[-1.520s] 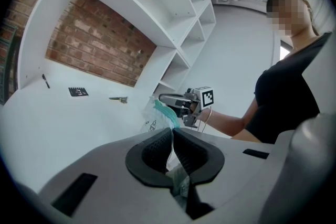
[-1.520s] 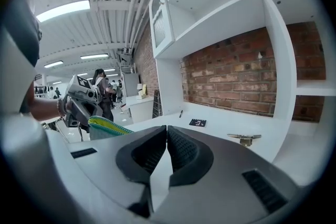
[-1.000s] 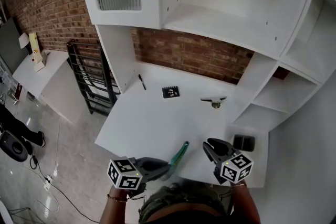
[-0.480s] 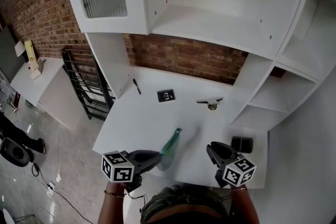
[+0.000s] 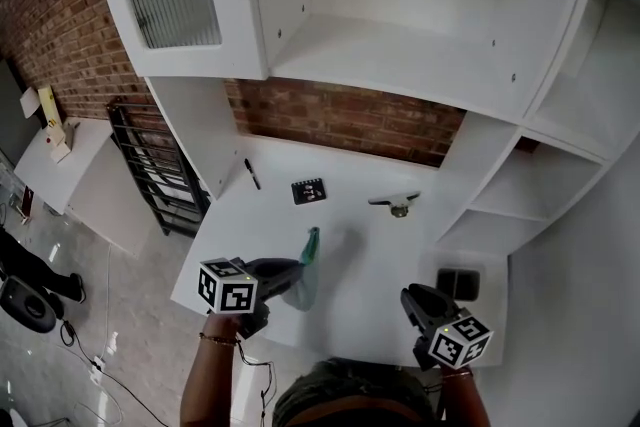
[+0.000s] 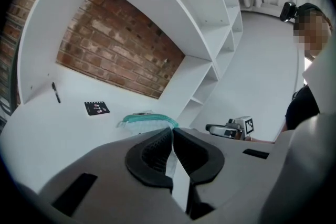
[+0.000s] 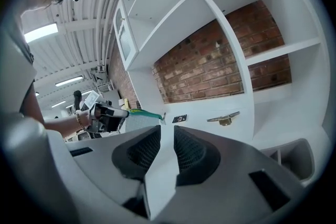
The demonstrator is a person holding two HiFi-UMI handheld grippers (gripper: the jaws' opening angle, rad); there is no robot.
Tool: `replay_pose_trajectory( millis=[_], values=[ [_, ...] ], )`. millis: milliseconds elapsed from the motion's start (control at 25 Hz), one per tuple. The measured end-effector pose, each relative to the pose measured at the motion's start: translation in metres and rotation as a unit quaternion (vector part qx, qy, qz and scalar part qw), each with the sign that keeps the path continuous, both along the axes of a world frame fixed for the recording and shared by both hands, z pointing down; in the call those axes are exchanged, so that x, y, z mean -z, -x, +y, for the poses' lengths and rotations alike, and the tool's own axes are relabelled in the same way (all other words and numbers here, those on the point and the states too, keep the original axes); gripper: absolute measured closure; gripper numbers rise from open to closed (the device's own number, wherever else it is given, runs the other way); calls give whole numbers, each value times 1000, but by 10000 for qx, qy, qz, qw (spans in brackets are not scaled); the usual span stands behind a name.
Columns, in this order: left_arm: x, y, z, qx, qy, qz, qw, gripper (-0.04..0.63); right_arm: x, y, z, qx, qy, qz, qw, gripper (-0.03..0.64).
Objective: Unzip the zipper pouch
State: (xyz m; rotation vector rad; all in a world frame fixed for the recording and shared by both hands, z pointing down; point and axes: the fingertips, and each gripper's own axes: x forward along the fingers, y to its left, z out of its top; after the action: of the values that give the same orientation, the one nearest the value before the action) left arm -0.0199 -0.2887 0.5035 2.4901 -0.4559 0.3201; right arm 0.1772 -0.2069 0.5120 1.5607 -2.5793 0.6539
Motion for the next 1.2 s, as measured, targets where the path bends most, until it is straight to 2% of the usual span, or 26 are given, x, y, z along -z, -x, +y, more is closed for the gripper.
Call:
replay_pose_trajectory(
  millis=[440, 680, 960, 1080, 1200],
  values=[
    [-13, -1, -97, 10, -118, -246, 9996, 581, 7, -19, -9, -311, 8, -241, 9992, 543],
    [-23, 13, -146, 47, -325, -746, 9967, 581, 5, -20, -6, -373, 91, -189, 9991, 543],
    [-27, 14, -171, 283, -328, -434, 9981, 581, 0, -26, -1, -536, 154, -94, 9984, 543],
    [-32, 11, -170, 292, -187, -198, 9992, 581, -2, -25, 1, -556, 181, -91, 9982, 543],
    [-38, 10, -161, 227, -72, -114, 9997, 581, -3, -23, 3, -562, 186, -73, 9982, 543]
  ],
)
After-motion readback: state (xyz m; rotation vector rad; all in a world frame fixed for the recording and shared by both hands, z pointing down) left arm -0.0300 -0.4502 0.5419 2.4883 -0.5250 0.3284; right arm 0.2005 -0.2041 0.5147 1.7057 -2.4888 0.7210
